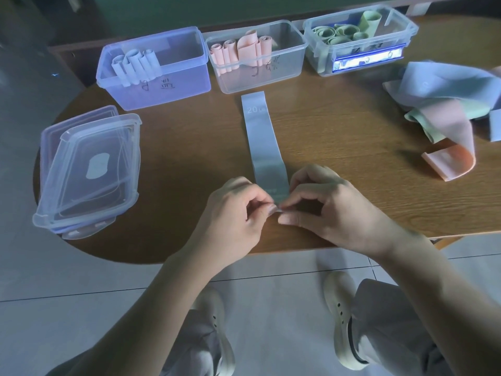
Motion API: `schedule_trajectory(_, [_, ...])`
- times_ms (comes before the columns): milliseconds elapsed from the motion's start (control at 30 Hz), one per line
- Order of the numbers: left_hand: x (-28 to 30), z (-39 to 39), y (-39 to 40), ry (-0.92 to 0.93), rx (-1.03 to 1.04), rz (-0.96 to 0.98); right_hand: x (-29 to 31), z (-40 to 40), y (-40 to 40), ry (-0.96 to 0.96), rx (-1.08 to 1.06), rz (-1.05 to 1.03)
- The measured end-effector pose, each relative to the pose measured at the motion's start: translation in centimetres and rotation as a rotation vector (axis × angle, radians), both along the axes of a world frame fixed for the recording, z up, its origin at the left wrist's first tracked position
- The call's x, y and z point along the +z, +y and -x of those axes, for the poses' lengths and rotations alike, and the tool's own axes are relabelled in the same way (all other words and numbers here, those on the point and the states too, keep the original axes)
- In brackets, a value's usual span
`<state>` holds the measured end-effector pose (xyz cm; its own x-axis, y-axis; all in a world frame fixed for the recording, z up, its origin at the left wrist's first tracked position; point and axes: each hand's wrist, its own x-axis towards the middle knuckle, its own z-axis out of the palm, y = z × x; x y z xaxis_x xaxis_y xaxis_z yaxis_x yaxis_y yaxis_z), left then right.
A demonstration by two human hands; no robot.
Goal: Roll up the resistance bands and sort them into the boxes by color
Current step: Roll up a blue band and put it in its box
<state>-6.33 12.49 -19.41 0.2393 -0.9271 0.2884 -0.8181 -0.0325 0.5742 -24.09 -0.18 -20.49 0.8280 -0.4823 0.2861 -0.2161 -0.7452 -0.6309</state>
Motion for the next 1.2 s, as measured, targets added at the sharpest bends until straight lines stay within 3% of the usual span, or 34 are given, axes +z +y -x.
schedule_trajectory(167, [0.6,0.5,0.1,0.131,0.000,-0.011,0.0,-0.5,0.2,-0.044,-0.047,-0.018])
schedule_trajectory(333, [0.1,0.5,-0.1,0.053,0.010,0.053,0.3,-0.9,0.2,-0.017,-0.199,-0.140])
schedule_trajectory(533, [-0.6,0.4,-0.2,-0.079,-0.003,0.163,0.2,-1.5,0.3,0.001,-0.279,-0.108])
schedule_trajectory(767, [-0.9,-0.1,-0.2,-0.101,-0.044,0.131,-0.1,-1.9,0.4,-0.011,-0.323,-0.071])
schedule_trajectory(1200, [-0.8,-0.5,-0.9,-0.039,0.023,0.132,-0.1,-0.8,-0.6,-0.081,-0.086,-0.012])
